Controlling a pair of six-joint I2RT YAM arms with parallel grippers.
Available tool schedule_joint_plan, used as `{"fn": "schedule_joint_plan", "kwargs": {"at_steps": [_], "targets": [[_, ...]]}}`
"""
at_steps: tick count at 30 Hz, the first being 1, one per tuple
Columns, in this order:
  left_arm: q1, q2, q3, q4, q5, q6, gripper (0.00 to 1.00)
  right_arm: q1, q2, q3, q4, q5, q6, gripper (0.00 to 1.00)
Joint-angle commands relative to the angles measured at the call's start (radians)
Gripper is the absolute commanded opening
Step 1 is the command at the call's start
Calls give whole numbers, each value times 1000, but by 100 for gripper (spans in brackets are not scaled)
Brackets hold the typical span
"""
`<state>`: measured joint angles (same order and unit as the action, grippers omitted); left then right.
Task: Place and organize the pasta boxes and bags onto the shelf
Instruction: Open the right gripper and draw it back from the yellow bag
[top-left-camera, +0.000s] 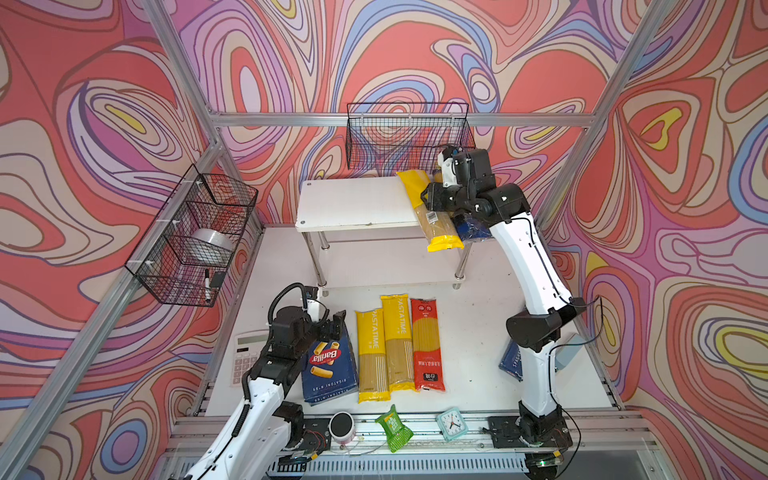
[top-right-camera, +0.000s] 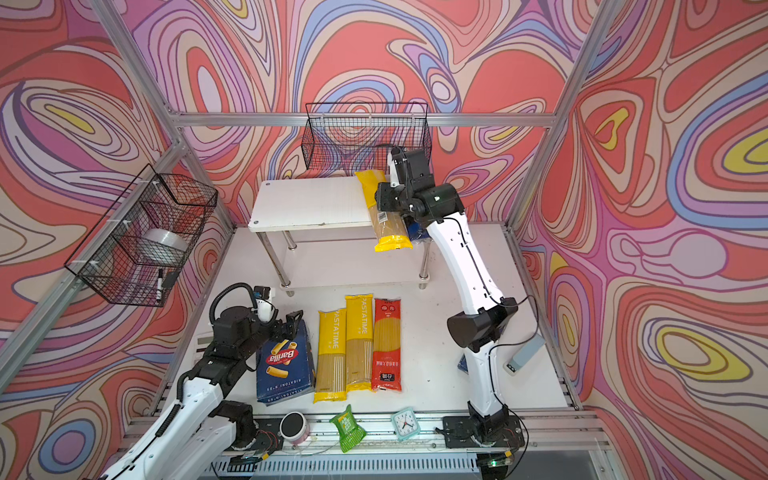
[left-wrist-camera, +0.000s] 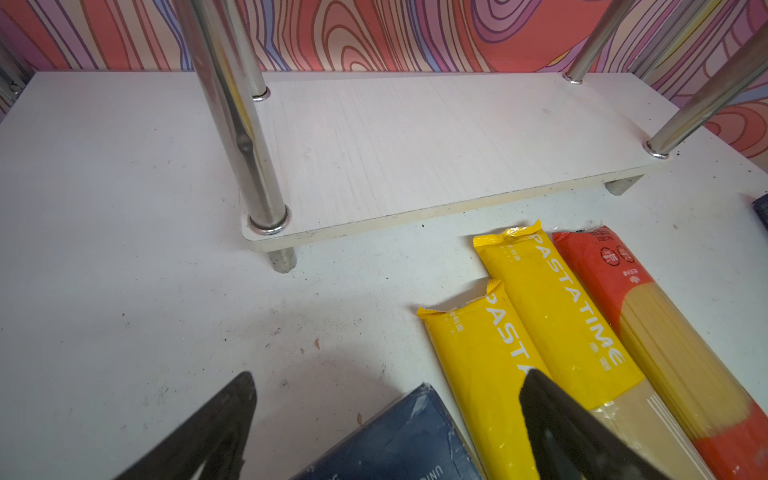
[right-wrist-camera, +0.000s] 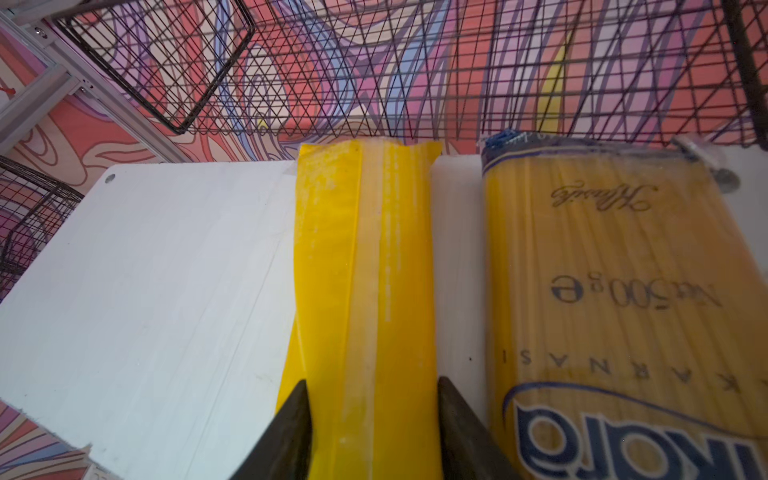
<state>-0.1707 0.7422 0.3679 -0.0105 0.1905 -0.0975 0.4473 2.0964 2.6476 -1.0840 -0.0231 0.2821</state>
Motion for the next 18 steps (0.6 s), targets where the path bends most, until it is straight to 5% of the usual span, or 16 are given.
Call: {"fn": "schedule_joint_plan", "kwargs": {"at_steps": [1, 18], "targets": [[-4, -2, -3, 10, 4, 13, 100, -4, -47, -15, 51, -2, 0, 50], [-4, -12, -7, 10, 0, 12, 100, -3, -431, -366, 220, -149, -101, 52]]}}
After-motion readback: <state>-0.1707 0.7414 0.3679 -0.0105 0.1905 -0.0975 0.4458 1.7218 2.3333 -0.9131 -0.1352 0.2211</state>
